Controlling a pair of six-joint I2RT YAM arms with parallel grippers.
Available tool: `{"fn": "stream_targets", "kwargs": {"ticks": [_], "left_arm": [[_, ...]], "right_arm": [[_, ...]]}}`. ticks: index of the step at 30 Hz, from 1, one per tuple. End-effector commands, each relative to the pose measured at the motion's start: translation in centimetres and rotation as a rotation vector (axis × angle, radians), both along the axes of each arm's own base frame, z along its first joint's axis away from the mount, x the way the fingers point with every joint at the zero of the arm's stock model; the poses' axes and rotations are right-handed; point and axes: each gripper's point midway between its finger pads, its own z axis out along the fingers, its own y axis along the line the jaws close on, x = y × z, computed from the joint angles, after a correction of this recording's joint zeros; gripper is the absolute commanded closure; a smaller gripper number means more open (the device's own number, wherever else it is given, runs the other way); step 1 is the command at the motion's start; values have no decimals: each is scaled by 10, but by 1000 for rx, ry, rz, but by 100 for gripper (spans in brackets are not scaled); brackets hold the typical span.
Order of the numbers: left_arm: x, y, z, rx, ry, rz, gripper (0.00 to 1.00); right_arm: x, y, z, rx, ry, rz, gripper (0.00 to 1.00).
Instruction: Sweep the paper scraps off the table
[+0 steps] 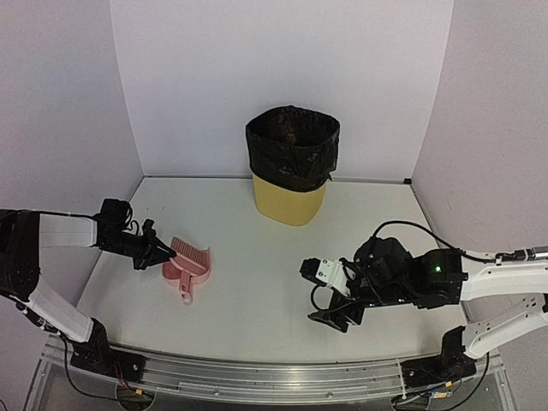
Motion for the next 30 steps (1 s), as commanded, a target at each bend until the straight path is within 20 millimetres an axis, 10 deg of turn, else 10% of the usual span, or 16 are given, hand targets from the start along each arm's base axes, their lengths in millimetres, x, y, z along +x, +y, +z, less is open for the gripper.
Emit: {"fn": "stream_targets", "kwargs": {"ticks": [1, 15, 30], "left_arm": [[4, 12, 7, 29, -31, 107, 100], [-8, 20, -2, 28, -25, 189, 90], [-8, 44, 26, 192, -63, 245, 30]], "right_arm": [[6, 6, 13, 31, -10, -20, 11], [7, 11, 15, 31, -12, -18, 12], [10, 10, 16, 33, -14, -42, 12]]}}
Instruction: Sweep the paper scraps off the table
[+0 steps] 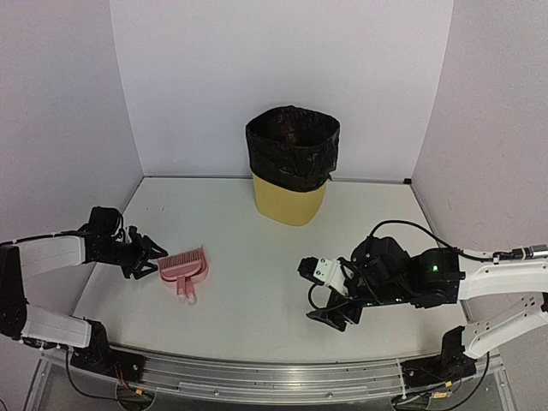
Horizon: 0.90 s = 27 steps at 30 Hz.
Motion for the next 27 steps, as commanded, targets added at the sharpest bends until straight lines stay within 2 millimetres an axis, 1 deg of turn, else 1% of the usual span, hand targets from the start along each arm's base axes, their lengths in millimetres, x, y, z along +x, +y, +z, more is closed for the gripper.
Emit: {"fn": "stream_targets", "kwargs": {"ticks": [1, 2, 3, 5, 7, 10, 11, 13, 14, 15, 16, 18, 19, 21, 23, 25, 27], "left_arm": [[13, 20, 33, 127, -64, 44, 16], [14, 24, 38, 152, -66, 55, 8], [14, 28, 43, 176, -66, 65, 2], [16, 35, 56, 216, -86, 86, 0], [20, 43, 75, 251, -118, 116, 0], [23, 55, 104, 300, -170, 178, 0], [23, 62, 111, 330, -183, 209, 0], [19, 82, 124, 412, -196, 287, 0], [15, 96, 128, 471, -185, 341, 0], [10, 109, 130, 522, -173, 394, 0], [5, 120, 134, 564, -165, 444, 0], [-4, 133, 139, 606, -163, 510, 0], [-7, 136, 141, 612, -173, 527, 0], [-11, 137, 145, 609, -208, 538, 0], [-11, 133, 150, 592, -257, 512, 0], [-14, 129, 151, 574, -288, 496, 0], [-18, 128, 152, 568, -303, 495, 0]], "right_arm": [[10, 6, 18, 41, -20, -47, 11], [13, 5, 19, 42, -28, -69, 10], [17, 3, 20, 41, -38, -92, 10], [28, -2, 22, 46, -51, -168, 5], [44, -11, 22, 55, -43, -262, 2], [69, -31, 19, 84, 5, -434, 2], [78, -40, 19, 91, 13, -494, 2], [94, -62, 18, 85, 17, -617, 2], [103, -78, 19, 87, 21, -700, 2], [111, -95, 19, 93, 35, -784, 2], [116, -112, 15, 85, 69, -857, 2], [125, -152, 7, 97, 147, -1035, 2], [130, -173, 3, 114, 190, -1129, 2], [133, -210, -4, 150, 267, -1289, 2], [132, -238, -6, 195, 311, -1410, 2], [130, -256, -4, 214, 302, -1480, 2], [129, -264, 2, 218, 263, -1495, 2]]}}
